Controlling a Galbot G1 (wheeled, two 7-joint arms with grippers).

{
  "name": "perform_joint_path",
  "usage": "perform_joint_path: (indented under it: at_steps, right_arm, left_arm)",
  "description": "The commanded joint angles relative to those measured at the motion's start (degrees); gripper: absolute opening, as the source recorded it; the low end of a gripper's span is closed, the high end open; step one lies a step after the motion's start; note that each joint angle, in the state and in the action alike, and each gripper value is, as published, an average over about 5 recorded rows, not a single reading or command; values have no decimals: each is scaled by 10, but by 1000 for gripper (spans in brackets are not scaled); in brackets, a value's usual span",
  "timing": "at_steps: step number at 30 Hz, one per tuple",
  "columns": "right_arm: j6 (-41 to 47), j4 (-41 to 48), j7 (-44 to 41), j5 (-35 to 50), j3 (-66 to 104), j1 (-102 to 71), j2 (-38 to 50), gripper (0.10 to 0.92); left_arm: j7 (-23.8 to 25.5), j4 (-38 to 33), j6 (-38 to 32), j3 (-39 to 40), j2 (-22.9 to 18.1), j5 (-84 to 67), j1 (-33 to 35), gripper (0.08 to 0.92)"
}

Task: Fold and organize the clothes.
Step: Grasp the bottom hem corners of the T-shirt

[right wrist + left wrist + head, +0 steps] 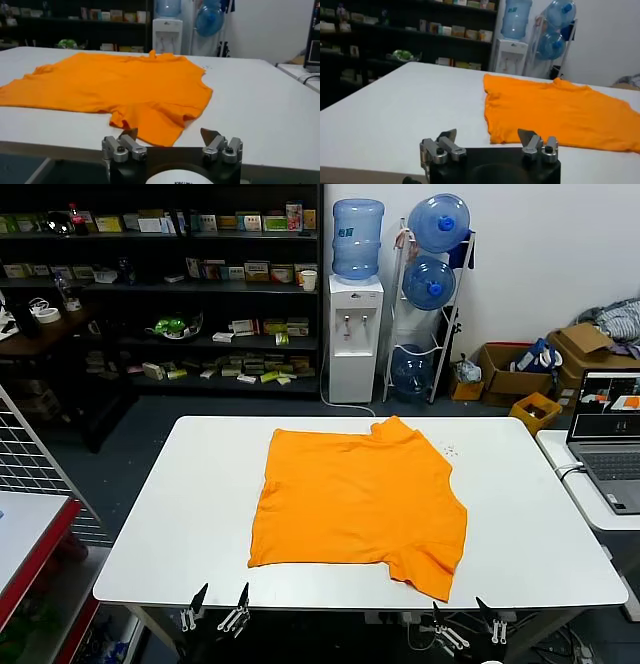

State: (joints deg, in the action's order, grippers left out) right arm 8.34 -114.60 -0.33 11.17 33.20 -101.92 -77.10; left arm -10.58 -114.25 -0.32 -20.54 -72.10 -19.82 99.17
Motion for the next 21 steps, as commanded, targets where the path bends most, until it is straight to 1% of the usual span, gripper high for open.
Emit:
perform_joint_path:
  at_steps: [1, 6, 9, 12, 15, 17, 21]
  right_arm:
    - [34, 3, 7, 4, -1, 36, 3, 823]
    - [81, 60, 33, 9, -20, 123, -3, 823]
    - [98, 87, 41, 13, -30, 152, -7, 823]
    - [108, 98, 44, 14, -38, 156, -10, 811]
    - [109, 101, 43, 14, -41, 149, -11, 748]
    - [105, 98, 41, 16, -41, 143, -11, 705]
    - [93, 85, 35, 17, -40, 128, -9, 584]
  left_arm:
    - [-13, 36, 41, 24, 5, -34, -79, 823]
    - [-30, 105, 66, 51, 5, -63, -164, 823]
    - [-31, 134, 70, 58, 7, -67, -193, 823]
    - [-32, 144, 77, 61, 7, -74, -204, 823]
    - [-35, 148, 80, 66, 6, -75, -205, 817]
    - [-36, 148, 80, 70, 6, -72, -202, 788]
    - [-37, 142, 80, 75, 7, -68, -196, 681]
